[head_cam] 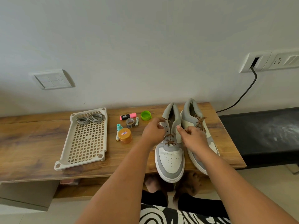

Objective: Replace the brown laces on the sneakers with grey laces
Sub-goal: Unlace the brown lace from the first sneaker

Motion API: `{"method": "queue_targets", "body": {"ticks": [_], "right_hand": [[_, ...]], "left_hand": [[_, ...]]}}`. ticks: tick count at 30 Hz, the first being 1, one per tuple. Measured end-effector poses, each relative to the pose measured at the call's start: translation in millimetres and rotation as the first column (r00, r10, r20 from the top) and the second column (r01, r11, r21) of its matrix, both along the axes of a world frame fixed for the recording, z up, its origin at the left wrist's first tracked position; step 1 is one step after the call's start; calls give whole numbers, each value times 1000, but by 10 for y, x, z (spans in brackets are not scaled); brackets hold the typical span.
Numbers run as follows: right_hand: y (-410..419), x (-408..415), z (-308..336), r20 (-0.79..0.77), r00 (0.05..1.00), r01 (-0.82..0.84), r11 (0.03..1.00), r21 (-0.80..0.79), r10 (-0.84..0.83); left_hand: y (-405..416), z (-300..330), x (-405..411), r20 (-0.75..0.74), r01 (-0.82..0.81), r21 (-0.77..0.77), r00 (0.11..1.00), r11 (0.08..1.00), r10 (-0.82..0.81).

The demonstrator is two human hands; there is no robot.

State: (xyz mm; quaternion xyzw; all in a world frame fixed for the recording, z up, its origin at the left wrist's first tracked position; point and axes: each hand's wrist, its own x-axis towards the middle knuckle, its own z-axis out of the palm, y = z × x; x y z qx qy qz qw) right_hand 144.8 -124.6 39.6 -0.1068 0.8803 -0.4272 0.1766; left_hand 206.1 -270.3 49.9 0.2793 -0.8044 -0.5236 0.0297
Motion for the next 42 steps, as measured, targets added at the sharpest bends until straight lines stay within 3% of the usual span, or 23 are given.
{"method": "queue_targets", "body": {"ticks": [3, 8, 13, 15, 17, 19, 21, 24, 26, 29, 30, 31, 32, 34, 35, 39, 42], "right_hand": [[-92, 49, -27, -63, 998, -21, 1000, 13, 22], [-89, -3, 20, -2, 991, -131, 985, 116, 132], [91, -78, 296, 219, 932, -357, 826, 436, 287], [96, -75, 312, 100, 942, -326, 804, 498, 320], [51, -68, 235, -126, 962, -186, 918, 350, 243], [-18, -32, 155, -232, 955, -156, 978, 138, 185], [-60, 3, 74, -269, 933, -226, 971, 82, 240], [-9, -26, 80, -266, 912, -288, 950, 124, 311], [75, -75, 204, -178, 880, -369, 871, 325, 440], [125, -68, 377, 92, 798, -481, 537, 693, 595], [114, -46, 392, 104, 799, -462, 493, 737, 593], [89, -27, 386, 57, 819, -419, 528, 739, 571], [55, -19, 357, -34, 856, -356, 637, 684, 516], [-9, 11, 276, -232, 906, -222, 864, 452, 354], [-38, 24, 240, -294, 903, -201, 912, 358, 314], [0, 20, 190, -272, 888, -291, 911, 291, 371], [124, -48, 224, -164, 874, -370, 845, 386, 457]], "left_hand": [[-11, -9, 38, 20, 112, -132, 994, 985, -110], [-26, -2, 28, 66, 185, -240, 983, 953, -174], [-57, 14, 6, 94, 172, -246, 984, 954, -153], [-49, 23, 3, 93, 165, -245, 985, 955, -146], [-45, 17, -2, 93, 164, -242, 985, 956, -145], [-44, 13, -2, 99, 160, -237, 985, 958, -140], [-41, 13, 2, 102, 156, -232, 986, 960, -135], [-43, 26, 13, 92, 153, -216, 986, 964, -136], [-50, 32, 17, 79, 149, -191, 988, 970, -136], [-41, 40, 34, 83, 137, -107, 988, 985, -128], [-28, 43, 37, 88, 139, -66, 987, 988, -133], [-10, 46, 40, 89, 144, -28, 986, 989, -141], [9, 48, 45, 88, 153, -6, 984, 988, -152], [41, 46, 46, 90, 167, -6, 982, 986, -165], [50, 42, 49, 93, 169, -11, 981, 986, -168], [57, 36, 55, 110, 166, 41, 979, 985, -169], [50, 44, 48, 120, 166, 39, 978, 985, -169]]}}
